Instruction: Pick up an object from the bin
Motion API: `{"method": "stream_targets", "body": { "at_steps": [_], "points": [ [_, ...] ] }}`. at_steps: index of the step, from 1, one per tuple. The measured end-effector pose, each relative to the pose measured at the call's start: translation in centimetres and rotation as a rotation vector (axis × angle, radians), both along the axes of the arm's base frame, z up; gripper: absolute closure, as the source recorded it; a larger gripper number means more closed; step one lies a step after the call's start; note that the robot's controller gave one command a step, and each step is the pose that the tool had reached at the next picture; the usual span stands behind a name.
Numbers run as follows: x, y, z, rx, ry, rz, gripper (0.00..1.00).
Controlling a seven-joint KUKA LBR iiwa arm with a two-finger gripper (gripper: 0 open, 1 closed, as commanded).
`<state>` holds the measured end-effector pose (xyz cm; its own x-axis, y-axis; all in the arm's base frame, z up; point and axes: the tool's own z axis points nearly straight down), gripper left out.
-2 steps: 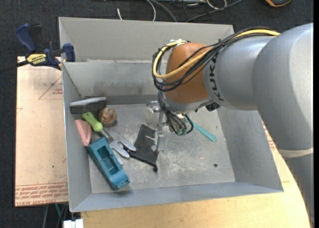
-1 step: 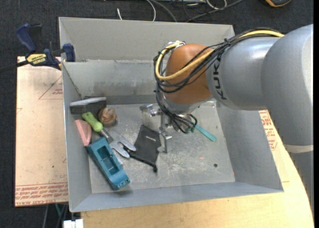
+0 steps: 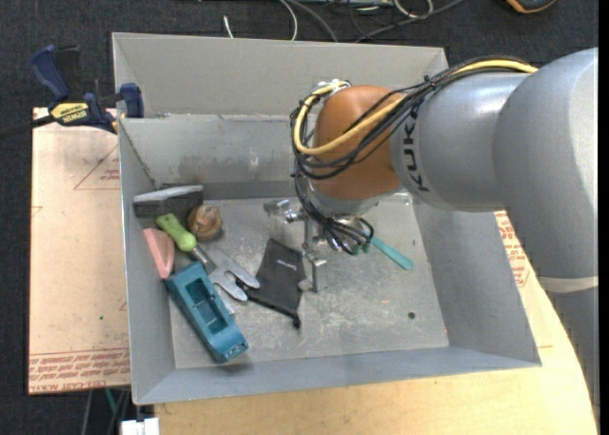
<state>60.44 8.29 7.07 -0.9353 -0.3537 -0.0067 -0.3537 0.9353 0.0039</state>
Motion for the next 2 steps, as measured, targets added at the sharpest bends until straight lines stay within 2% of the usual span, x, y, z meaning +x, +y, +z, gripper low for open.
{"method": "stream_targets", "body": {
  "at_steps": [1,2],
  "points": [
    [0.28,-0.53,0.08,0.001,-0.001,0.002,1.00],
    [0.28,-0.53,0.08,0.002,-0.001,0.003,1.00]
  ]
}}
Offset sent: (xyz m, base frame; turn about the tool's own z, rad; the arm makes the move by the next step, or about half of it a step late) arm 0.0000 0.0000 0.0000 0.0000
